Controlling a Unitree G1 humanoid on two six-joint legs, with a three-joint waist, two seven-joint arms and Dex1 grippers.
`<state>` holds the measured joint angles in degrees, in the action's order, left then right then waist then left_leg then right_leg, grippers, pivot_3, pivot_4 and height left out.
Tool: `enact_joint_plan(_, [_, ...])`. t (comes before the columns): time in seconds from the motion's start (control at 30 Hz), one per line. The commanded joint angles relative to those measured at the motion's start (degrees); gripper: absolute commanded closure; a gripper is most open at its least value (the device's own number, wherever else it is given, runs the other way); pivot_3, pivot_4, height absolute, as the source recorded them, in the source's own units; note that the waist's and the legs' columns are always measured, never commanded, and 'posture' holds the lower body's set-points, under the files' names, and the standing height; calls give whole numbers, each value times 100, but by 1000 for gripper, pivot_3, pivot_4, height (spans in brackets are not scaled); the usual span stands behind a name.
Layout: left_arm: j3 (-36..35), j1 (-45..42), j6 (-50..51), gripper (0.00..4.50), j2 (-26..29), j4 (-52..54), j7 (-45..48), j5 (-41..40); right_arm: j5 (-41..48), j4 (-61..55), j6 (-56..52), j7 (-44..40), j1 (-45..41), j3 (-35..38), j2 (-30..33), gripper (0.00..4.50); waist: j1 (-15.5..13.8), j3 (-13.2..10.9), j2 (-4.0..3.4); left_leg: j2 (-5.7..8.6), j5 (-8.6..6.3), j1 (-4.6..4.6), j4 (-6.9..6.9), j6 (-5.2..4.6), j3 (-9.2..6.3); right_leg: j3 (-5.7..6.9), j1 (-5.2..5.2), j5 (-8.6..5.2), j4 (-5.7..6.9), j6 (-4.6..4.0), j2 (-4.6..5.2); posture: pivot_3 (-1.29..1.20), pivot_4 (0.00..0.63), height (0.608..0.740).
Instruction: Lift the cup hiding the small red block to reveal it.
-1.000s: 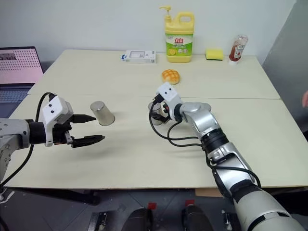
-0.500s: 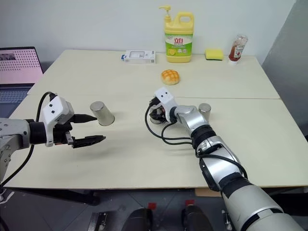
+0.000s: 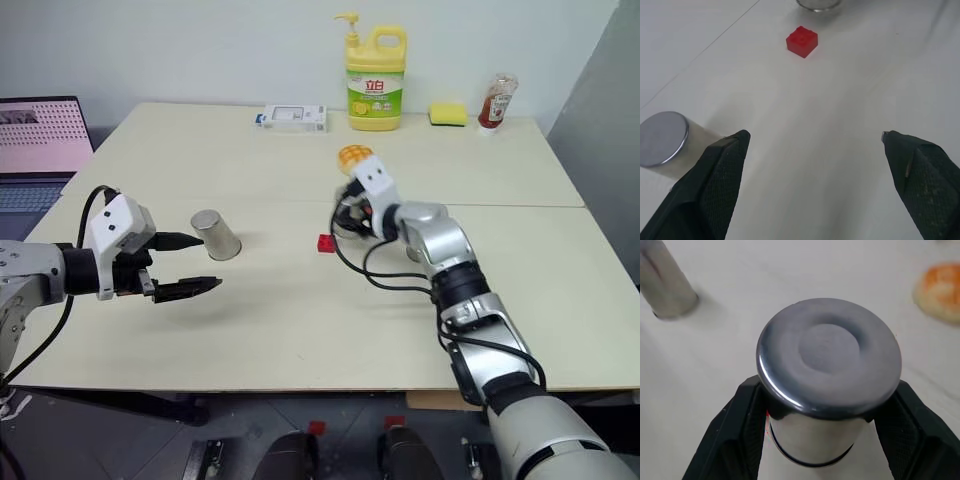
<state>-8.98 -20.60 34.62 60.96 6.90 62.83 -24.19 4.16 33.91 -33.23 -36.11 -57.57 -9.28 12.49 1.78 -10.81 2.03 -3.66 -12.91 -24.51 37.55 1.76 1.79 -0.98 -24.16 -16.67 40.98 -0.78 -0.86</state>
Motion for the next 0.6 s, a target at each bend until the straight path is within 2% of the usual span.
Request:
enact_joint_plan(0.03, [9,-152,-85,0,-1,7,22,20,-39,-340,-71,-8,-96,1,30,1839,45,-1,-1,0,0,0,0,0,0,-2,-3,0,2,0,-4,0,150,740])
enact_joint_plan(0.23, [64,-233,-106,0,-6,-32,52,33,-167,-101,-68,-20,-31,-109,0,1839,104,-1,-1,-1,0,2,-11,0,-1,5,-7,0,3,-3,-19,0,150,740])
enact_joint_plan(0.27, [59,-227,-104,0,-5,-25,54,30,-185,-70,-52,-13,-27,-128,-1,1126,104,0,-1,-1,0,2,-12,0,-1,4,-7,0,3,-3,-19,0,150,740])
enact_joint_plan(0.4, [59,-221,-104,0,-5,-23,49,31,-162,-84,-31,-3,-58,-97,-29,89,100,0,-1,-1,0,2,-12,0,-1,-3,-6,0,1,-3,-10,0,150,740])
enact_joint_plan(0.6, [50,-190,-112,0,-22,-15,32,28,148,-911,-121,239,-224,322,-112,24,98,-1,-1,-2,0,2,-10,1,-1,-2,-5,0,1,-2,-7,0,150,740])
